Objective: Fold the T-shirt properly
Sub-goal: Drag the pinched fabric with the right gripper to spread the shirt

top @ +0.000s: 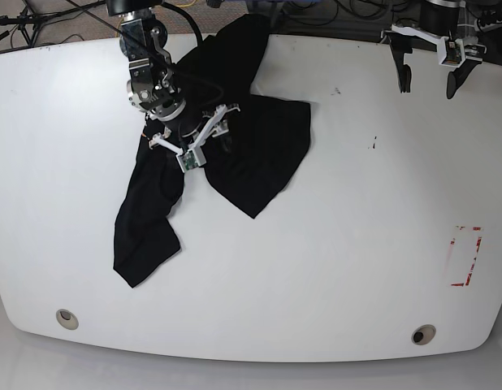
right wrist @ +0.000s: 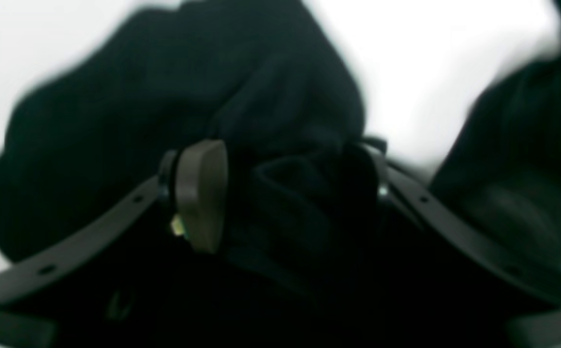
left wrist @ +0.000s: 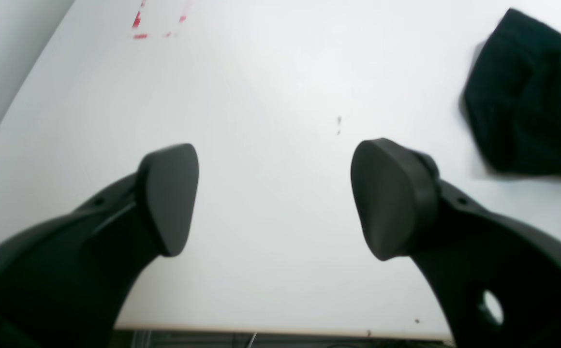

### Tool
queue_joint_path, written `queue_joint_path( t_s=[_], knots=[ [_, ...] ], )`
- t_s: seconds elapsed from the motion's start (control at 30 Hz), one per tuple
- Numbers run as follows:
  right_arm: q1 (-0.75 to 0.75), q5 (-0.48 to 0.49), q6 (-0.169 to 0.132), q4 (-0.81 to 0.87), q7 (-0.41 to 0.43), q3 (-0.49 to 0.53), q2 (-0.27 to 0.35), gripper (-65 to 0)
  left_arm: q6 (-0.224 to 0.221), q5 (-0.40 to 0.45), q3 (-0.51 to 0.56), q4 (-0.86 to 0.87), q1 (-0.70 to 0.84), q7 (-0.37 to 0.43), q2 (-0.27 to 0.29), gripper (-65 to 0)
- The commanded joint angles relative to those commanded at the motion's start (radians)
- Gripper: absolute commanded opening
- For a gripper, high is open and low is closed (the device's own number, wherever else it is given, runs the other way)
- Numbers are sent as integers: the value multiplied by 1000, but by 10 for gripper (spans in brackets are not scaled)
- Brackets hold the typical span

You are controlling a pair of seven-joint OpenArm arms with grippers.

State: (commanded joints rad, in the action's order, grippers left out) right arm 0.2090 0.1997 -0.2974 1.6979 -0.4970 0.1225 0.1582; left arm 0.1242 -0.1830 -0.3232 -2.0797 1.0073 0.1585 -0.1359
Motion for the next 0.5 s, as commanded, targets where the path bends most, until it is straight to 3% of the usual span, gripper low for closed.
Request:
queue_joint_path(
  t_s=[0.2, 0.27, 0.5],
  knots=[
    [11, -3, -7, 32, -1, -4, 0, -295, 0, -1, 3, 0, -1, 0, -2, -161],
    [-36, -25, -18, 40, -7, -10, -33, -299, -4, 1, 9, -4, -1, 10, -15, -155],
    [-54, -26, -17, 38, -7, -8, -64, -298, -6, 4, 10, -3, -2, 10, -16, -154]
  ],
)
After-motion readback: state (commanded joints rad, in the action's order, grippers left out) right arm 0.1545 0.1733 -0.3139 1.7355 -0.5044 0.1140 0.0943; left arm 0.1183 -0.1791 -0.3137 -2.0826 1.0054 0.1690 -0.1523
